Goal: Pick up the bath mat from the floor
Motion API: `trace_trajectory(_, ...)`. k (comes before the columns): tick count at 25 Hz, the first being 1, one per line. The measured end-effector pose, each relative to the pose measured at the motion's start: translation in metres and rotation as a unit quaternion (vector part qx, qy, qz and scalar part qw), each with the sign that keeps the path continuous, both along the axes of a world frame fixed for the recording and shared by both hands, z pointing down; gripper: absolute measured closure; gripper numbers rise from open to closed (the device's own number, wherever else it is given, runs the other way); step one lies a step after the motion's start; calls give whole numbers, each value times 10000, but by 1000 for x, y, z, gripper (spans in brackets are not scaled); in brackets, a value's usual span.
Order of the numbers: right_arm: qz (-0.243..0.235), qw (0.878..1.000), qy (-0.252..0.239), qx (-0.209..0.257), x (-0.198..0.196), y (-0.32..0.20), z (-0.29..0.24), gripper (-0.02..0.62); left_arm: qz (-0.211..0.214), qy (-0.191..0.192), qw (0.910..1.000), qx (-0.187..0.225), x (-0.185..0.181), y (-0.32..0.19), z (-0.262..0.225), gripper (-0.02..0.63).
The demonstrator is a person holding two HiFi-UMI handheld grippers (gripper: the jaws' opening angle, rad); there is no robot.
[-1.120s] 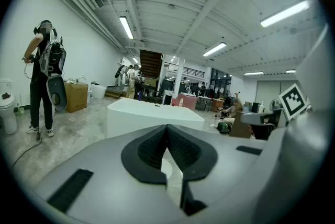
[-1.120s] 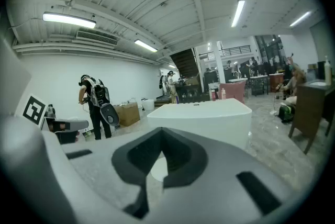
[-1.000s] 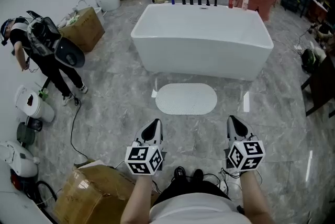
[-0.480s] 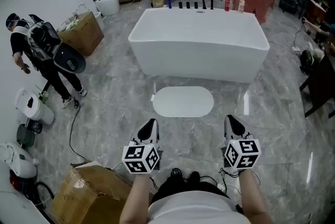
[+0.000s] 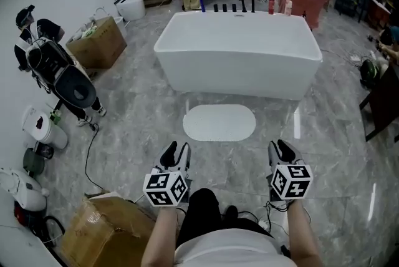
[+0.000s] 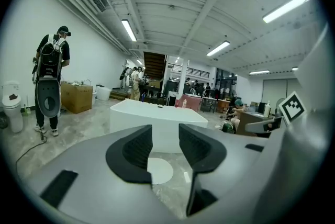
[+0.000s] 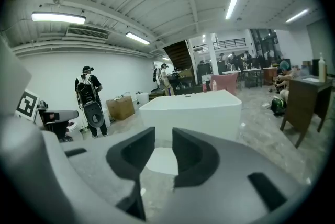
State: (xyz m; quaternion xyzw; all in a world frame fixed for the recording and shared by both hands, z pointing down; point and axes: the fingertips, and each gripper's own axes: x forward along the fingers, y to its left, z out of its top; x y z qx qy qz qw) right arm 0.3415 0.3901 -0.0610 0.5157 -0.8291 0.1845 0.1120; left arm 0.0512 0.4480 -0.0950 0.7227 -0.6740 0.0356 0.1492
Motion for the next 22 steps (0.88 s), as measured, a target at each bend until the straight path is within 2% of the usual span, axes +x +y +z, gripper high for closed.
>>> trace_trajectory(10, 97, 9999, -119, 60, -2, -30, -7, 506, -163, -221, 9996, 11, -20, -20, -8, 440)
trace_trajectory(16, 135, 9998, -104, 108, -22, -58, -7, 505, -267, -200, 9994, -74, -53, -47, 5, 437)
trace_trajectory(22, 153, 9999, -9, 72, -49, -108, -1, 506, -351, -56, 9992, -167, -93, -101, 22, 431)
